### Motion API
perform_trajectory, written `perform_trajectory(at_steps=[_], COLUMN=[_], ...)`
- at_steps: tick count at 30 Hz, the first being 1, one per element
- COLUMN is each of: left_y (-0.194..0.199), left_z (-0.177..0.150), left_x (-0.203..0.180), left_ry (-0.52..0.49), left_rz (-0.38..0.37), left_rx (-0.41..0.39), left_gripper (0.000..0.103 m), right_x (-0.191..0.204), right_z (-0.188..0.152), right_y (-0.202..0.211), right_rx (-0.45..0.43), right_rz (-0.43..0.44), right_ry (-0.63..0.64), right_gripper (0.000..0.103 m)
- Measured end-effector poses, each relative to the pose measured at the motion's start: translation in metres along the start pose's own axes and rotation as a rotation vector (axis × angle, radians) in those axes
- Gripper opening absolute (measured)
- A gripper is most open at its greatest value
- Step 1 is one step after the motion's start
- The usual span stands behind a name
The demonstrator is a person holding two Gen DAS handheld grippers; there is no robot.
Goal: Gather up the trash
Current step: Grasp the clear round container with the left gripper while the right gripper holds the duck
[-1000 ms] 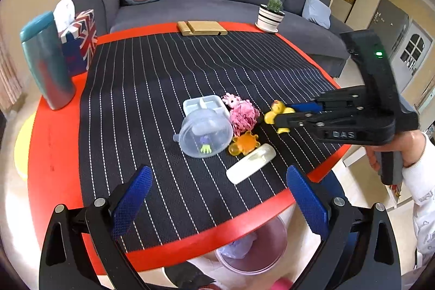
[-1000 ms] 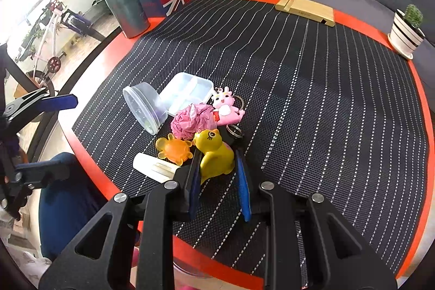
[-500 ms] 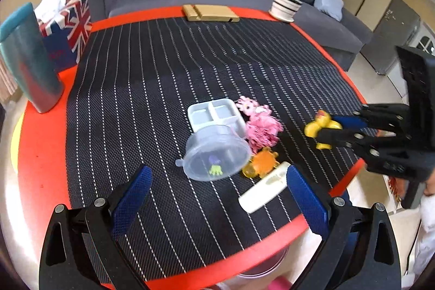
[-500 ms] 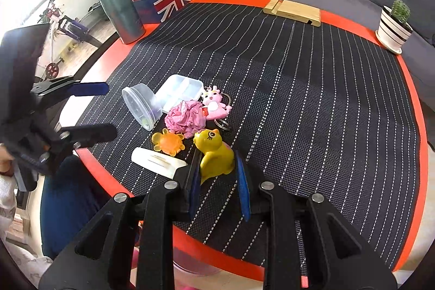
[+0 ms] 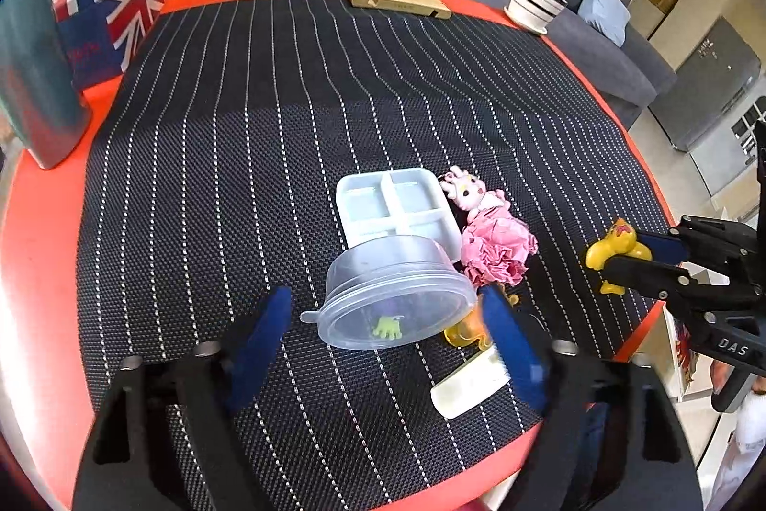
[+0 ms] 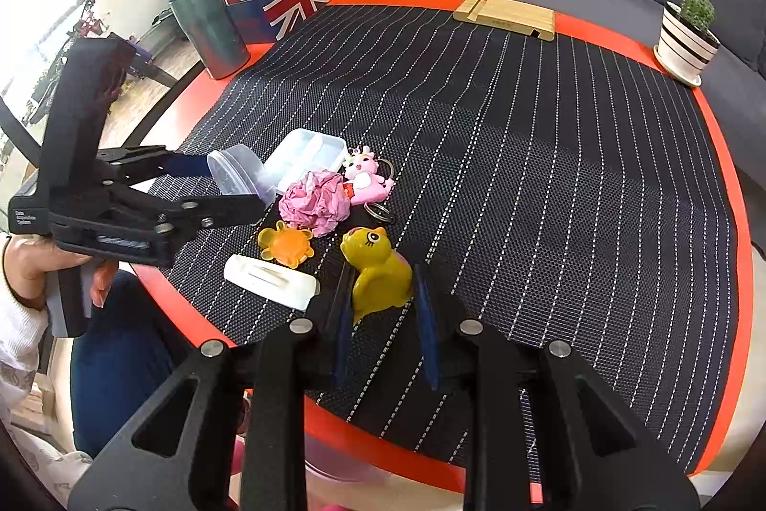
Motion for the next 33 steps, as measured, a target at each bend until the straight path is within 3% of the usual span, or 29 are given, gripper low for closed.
perform_trajectory(at_steps=[2,14,33], left_y=[-0.001,0.012,0.094], left_z=[0.000,0.001,-0.024], left_x=[0.000,-0.003,-0.058], left_ry=[0.006,-0.030,-0.223], left_rz=[-0.002,-0.013,-0.093], left_rx=[-0.001,-0.034,-0.132], left_gripper=[0.063,0.062,0.062], right_x=[0.000,0.002,0.038], right_z=[0.000,0.001,-0.018], right_y=[0.000,0.003,0.072], right_rx=[0.000,-0.009,-0.104], right_rz=[0.002,0.002,0.028], right_ry=[0.000,0.004,0.036], right_gripper=[0.024,0.024,0.024])
Point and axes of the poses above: each gripper's, at about its wrist camera, not at the fingertips, and y roughly against the way its jaws point, x to its left, z to its top, the point moved 7 cm from there along -y, roughly the way its jaws point, and after that the axes turned 9 degrees about -x, right-handed, at the moved point
